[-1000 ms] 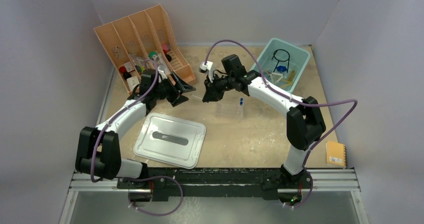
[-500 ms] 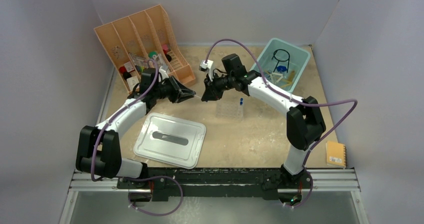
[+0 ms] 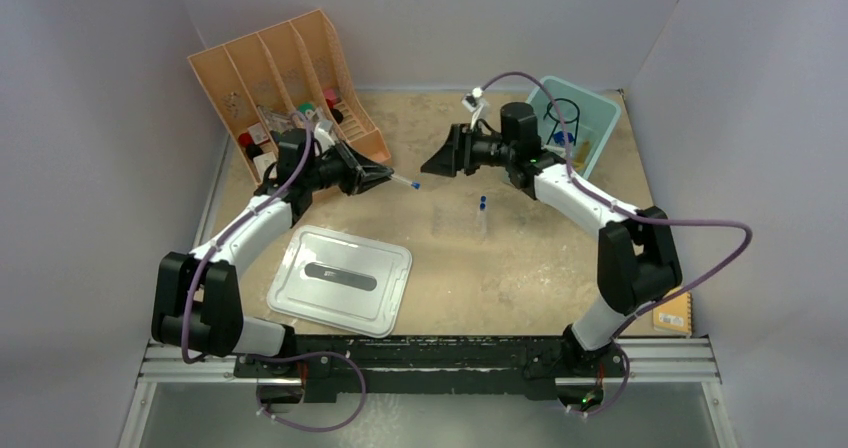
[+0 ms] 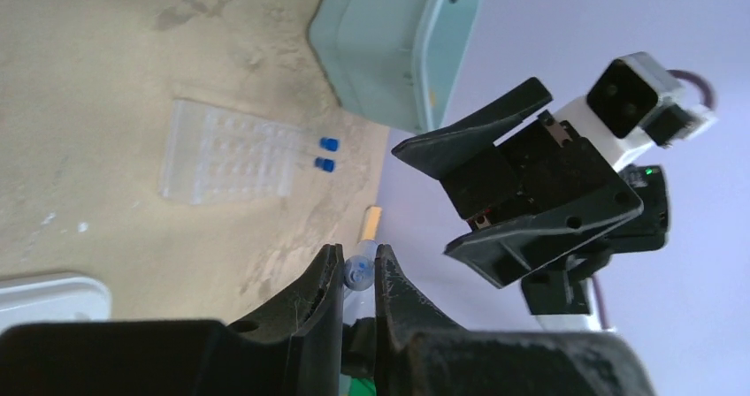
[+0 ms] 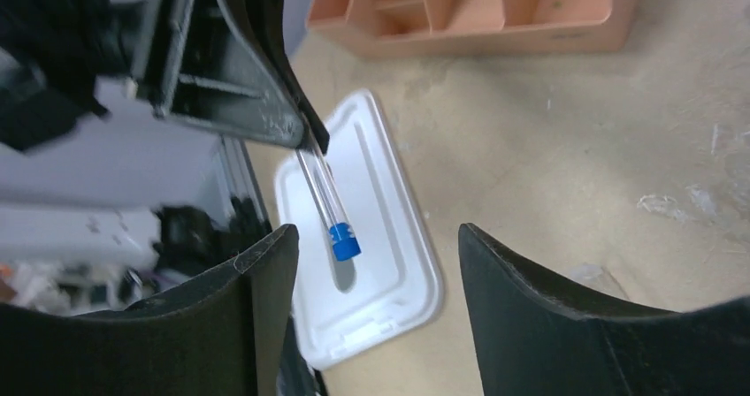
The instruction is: Organize the chemistry lab equipment
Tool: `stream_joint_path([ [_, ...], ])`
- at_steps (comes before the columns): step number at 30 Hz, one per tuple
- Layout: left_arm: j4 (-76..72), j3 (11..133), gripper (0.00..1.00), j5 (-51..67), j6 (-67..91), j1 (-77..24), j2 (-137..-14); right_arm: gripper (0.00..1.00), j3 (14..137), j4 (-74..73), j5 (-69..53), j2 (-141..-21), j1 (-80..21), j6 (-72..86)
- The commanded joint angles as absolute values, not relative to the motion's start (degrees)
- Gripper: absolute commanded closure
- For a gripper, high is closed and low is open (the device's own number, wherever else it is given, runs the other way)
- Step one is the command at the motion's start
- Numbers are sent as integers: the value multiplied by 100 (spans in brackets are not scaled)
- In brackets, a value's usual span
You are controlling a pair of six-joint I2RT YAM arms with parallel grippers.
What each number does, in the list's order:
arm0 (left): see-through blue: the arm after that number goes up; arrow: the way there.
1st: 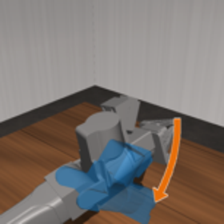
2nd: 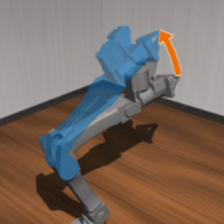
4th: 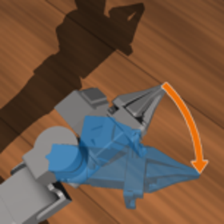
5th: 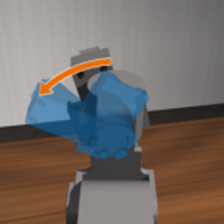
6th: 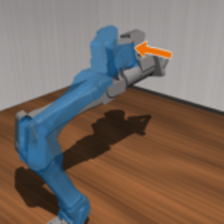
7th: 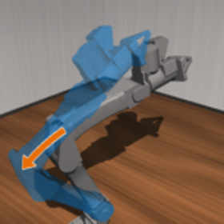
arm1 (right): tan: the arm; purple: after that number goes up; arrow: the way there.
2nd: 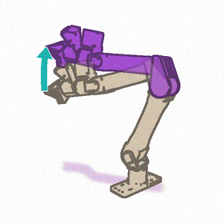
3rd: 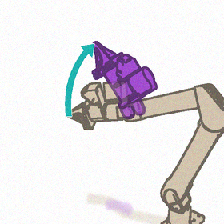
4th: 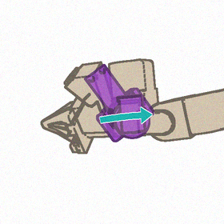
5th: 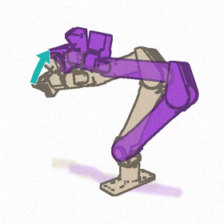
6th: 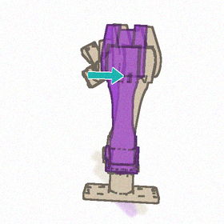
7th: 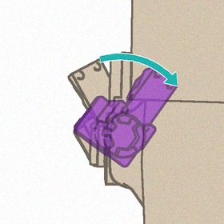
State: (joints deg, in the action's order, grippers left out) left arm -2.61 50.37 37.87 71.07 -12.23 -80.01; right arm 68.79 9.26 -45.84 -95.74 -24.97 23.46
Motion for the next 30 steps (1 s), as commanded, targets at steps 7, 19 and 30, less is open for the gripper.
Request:
stream_joint_path([
  [7,-2482,5548,100,3695,9358,-1195,-7814,26,6626,3258,-3206,-8753,-2460,6652],
  [19,-3331,5416,100,3569,10038,-1205,-7882,45,6651,4018,-3552,-8854,-2468,7656],
  [30,-3391,5336,100,3488,9989,-1213,-7970,61,6812,4125,-3984,-9052,-2476,7954],
])
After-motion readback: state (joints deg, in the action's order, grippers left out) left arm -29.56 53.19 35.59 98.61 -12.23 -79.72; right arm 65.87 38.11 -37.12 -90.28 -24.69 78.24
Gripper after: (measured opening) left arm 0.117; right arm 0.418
